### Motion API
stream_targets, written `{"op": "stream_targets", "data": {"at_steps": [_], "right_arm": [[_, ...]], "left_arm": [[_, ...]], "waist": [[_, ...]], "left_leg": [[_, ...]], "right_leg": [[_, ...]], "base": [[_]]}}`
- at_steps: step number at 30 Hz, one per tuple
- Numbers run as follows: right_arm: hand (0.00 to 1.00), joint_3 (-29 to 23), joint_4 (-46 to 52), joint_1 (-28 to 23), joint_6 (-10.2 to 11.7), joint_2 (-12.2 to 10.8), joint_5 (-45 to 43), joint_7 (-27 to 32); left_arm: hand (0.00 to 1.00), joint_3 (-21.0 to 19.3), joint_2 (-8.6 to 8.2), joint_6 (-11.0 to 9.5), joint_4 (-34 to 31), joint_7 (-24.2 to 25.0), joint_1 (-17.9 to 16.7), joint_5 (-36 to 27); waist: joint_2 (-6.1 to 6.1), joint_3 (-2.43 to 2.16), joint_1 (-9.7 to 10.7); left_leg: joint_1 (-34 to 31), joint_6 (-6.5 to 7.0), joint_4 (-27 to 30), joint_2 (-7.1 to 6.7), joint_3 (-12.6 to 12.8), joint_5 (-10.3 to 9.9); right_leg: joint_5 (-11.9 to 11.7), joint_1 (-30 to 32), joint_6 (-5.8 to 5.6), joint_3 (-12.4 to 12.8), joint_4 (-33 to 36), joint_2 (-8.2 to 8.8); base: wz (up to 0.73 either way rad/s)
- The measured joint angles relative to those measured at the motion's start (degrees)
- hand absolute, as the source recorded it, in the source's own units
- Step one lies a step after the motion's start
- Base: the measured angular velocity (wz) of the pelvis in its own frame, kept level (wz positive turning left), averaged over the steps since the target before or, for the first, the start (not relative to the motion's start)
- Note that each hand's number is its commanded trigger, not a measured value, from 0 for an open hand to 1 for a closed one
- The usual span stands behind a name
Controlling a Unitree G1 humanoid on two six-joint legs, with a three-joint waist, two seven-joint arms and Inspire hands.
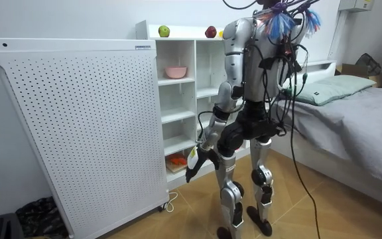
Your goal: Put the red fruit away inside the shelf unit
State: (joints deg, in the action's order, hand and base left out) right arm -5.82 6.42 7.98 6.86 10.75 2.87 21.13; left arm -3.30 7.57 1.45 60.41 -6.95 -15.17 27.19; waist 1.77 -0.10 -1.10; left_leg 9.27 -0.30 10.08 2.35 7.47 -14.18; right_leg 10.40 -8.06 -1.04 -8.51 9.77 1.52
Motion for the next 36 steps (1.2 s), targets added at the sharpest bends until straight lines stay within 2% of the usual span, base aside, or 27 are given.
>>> {"op": "stream_targets", "data": {"at_steps": [4, 6, 12, 16, 19, 23, 27, 36], "right_arm": [[0.0, -0.02, 0.01, 1.79, 0.01, 0.4, -0.65, 0.88], [0.0, -0.03, 0.0, 3.5, 0.0, 0.4, -0.68, 1.03], [0.0, 0.77, -0.75, 9.02, -0.2, 0.43, 0.85, 0.75], [0.0, 1.09, -4.2, 11.57, -0.37, 0.69, 7.39, 0.71], [0.0, 1.1, -6.23, 13.11, -0.83, 0.96, 9.6, 1.33], [0.0, 1.95, -8.79, 16.07, -1.45, 2.91, 11.11, 1.49], [0.0, 2.6, -10.93, 18.33, -1.47, 3.8, 13.28, 1.22], [0.0, 3.45, -17.22, 22.85, -1.46, 7.3, 18.61, -0.63]], "left_arm": [[0.0, -0.03, 0.01, 1.03, 0.01, 0.41, 0.99, 0.06], [0.0, -0.11, 0.22, 1.11, 0.01, 0.85, 1.16, 0.06], [0.0, 0.18, 0.48, 2.15, -0.8, 2.22, 1.5, 0.01], [0.0, 0.18, 0.55, 2.23, -2.04, 2.2, 1.76, 0.05], [0.0, 0.17, 0.7, 2.38, -2.05, 2.23, 1.74, 0.03], [0.0, 0.22, 0.7, 3.59, -2.05, 3.08, 1.64, 0.05], [0.0, 0.21, 0.73, 4.02, -2.05, 3.75, 1.75, 0.06], [0.0, 0.21, 0.93, 4.45, -3.3, 3.82, 2.1, 1.26]], "waist": [[1.03, -0.14, -0.91], [1.3, -0.02, -0.91], [1.41, 0.1, -1.06], [1.43, 0.28, -3.21], [1.43, 0.29, -4.01], [1.56, 0.4, -4.21], [1.84, 0.36, -4.34], [2.12, 0.48, -4.97]], "left_leg": [[-0.54, -0.02, -0.18, 0.0, -0.11, 0.13], [-0.83, -0.01, -0.12, -0.02, -0.11, 0.13], [-1.04, -0.01, 0.37, -0.06, -1.44, 0.13], [-0.9, 0.0, 0.57, -0.08, -1.59, 0.16], [-1.38, -0.01, 0.83, -0.08, -1.81, 0.17], [-2.13, -0.04, 1.57, -0.16, -2.79, 0.18], [-2.51, -0.09, 1.7, -0.16, -3.28, 0.23], [-2.63, -0.1, 1.65, -0.16, -3.43, 0.25]], "right_leg": [[-0.03, 0.59, 0.04, -0.03, 0.0, -0.04], [-0.05, 0.86, 0.07, -0.22, -0.02, -0.02], [-0.05, 0.65, 0.07, -2.33, -0.05, 0.18], [-0.05, 0.64, 0.07, -2.51, -0.1, 0.25], [-0.05, 0.63, 0.07, -2.82, -0.06, 0.28], [-0.06, 0.67, 0.08, -3.61, 0.01, 0.35], [-0.09, 0.7, 0.13, -4.15, -0.02, 0.36], [-0.09, 0.7, 0.13, -4.27, -0.08, 0.35]], "base": [[0.0], [0.0], [0.08], [0.01], [0.05], [0.11], [0.06], [0.01]]}}
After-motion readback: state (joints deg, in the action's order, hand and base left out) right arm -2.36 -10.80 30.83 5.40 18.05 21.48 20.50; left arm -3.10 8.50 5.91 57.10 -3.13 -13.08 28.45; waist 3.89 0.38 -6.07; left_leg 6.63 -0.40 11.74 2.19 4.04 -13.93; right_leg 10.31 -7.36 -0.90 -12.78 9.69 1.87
